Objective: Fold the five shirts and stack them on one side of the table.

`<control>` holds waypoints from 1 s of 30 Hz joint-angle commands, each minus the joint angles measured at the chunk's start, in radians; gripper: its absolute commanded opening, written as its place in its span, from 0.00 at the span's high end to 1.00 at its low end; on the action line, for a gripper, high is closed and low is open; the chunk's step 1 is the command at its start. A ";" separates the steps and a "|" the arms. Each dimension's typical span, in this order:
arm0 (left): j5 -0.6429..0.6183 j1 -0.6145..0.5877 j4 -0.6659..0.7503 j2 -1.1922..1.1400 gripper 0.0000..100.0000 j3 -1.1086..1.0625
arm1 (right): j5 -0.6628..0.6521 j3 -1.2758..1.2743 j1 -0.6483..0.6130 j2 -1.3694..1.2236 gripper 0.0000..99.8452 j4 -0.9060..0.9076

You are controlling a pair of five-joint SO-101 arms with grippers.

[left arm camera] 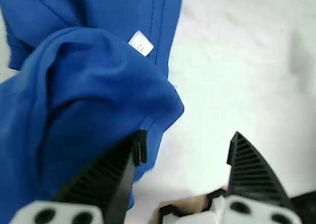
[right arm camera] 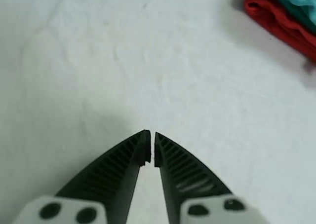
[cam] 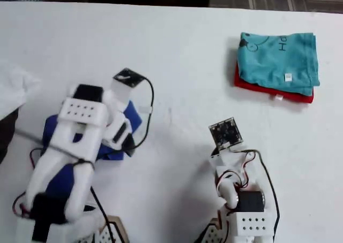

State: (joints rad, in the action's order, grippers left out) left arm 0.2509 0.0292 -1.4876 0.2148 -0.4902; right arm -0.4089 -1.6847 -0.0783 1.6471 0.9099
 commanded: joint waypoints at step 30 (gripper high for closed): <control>-0.071 0.049 0.115 -0.295 0.81 -0.002 | 0.000 -0.012 0.008 0.019 0.98 -0.022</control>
State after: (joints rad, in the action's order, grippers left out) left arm 0.1849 0.0430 -1.3403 -0.1488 -0.4979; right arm -0.4089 -1.6847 -0.0783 1.6471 0.9099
